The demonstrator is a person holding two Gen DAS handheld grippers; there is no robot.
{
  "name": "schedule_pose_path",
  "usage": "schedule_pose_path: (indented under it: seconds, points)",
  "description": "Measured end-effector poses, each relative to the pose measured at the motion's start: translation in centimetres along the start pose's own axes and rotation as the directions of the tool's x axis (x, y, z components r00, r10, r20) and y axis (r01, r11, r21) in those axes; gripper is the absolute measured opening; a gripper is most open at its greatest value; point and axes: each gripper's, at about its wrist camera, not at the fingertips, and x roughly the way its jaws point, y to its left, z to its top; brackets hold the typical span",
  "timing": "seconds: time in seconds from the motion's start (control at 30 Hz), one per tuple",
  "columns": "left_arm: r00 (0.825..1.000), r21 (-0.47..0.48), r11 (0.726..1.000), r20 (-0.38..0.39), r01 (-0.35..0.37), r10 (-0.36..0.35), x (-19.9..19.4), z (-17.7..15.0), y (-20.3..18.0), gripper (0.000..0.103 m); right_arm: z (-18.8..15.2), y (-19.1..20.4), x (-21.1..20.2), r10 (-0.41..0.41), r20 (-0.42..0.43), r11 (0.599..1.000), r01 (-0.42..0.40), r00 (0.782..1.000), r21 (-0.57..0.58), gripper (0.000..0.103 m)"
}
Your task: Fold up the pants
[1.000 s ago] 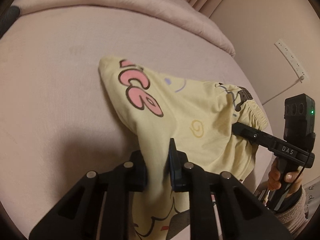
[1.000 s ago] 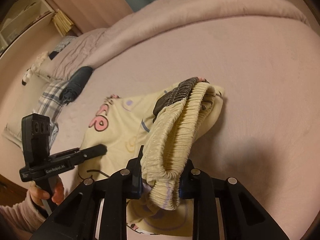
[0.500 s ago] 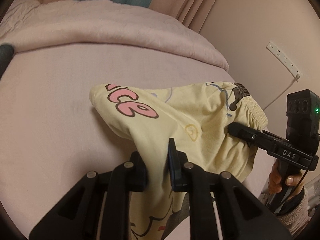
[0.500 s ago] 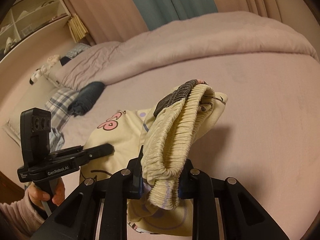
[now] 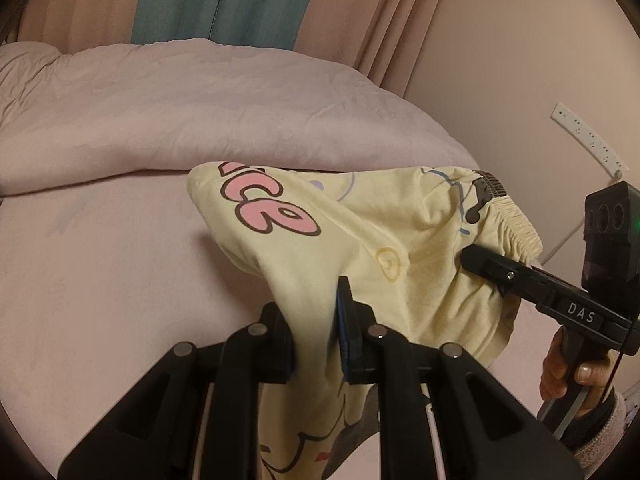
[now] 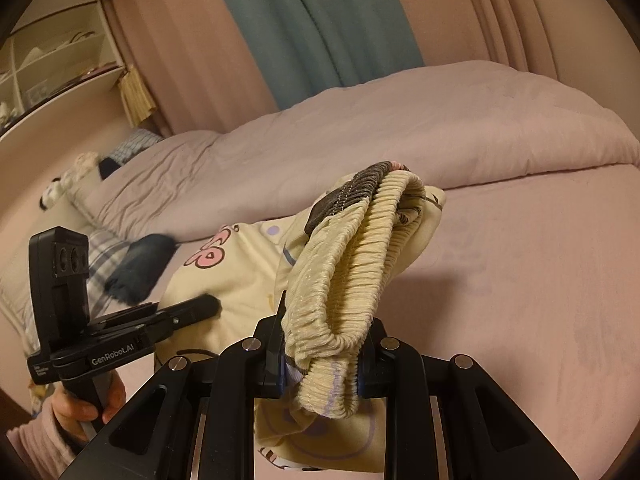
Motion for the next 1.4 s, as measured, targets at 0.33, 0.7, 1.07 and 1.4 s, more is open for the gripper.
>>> schedule_pose_path:
  seconds: [0.33,0.7,1.07,1.4]
  points:
    - [0.989,-0.039,0.998,-0.139,-0.055,0.050,7.4,-2.6,3.0,0.016,-2.2,-4.7,7.0,-0.052,-0.152,0.997,0.061,0.987,0.056,0.025]
    - [0.980,-0.074,0.990,-0.172,-0.119,0.105,8.7,-3.4,5.6,0.062,-3.5,-8.6,8.2,-0.030,-0.229,0.982,0.072,0.973,0.175,0.028]
    - [0.973,0.026,0.973,-0.040,-0.228,0.229,2.7,-2.8,4.5,0.066,-1.8,-8.1,1.1,-0.253,-0.101,0.963,0.260,0.962,0.065,0.057]
    - [0.986,0.053,0.986,-0.046,-0.156,0.158,4.7,-2.4,1.3,0.066,-0.6,-3.0,2.9,-0.239,-0.056,0.963,0.229,0.969,-0.145,0.048]
